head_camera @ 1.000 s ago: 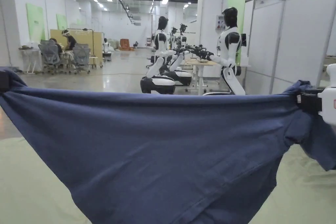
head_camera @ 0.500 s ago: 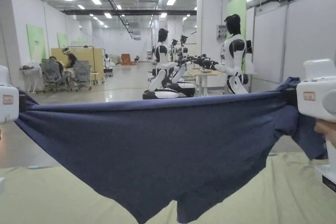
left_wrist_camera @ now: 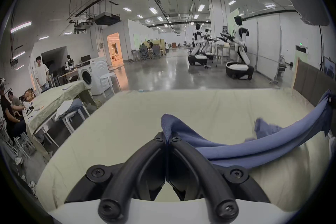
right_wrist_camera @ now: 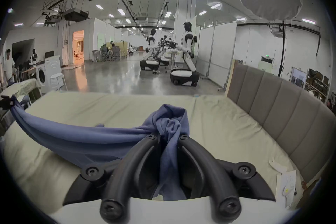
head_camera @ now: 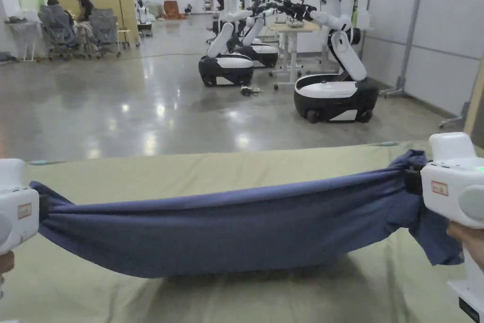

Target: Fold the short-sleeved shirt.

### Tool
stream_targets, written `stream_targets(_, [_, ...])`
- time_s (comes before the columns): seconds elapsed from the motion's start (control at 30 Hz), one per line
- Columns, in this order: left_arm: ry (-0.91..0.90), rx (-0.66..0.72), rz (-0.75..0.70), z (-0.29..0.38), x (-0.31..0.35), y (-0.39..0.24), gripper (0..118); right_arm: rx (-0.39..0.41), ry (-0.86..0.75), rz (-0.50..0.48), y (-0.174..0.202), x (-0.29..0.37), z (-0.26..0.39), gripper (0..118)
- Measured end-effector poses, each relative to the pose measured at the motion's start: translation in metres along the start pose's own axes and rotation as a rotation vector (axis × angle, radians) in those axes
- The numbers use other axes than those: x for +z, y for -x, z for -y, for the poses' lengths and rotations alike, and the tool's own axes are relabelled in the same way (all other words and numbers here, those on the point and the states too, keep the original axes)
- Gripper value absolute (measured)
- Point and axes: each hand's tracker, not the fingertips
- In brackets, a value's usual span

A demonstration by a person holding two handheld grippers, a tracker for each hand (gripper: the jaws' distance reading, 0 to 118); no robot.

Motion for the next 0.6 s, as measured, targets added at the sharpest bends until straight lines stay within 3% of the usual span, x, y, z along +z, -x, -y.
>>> stream_targets(0.17, [0.023, 0.008, 0.042, 0.064, 0.024, 0.009, 0, 0.073, 0.044, -0.029, -0.004, 0.029, 0.075, 16])
stream_targets(0.33, [0.032, 0.044, 0.086, 0.112, 0.080, 0.023, 0, -0.003, 0.059, -0.077, -0.021, 0.088, 0.120, 16])
stream_targets(0.6, [0.115, 0.092, 0.139, 0.179, 0.183, 0.060, 0, -0.026, 0.079, -0.148, -0.052, 0.217, 0.169, 16])
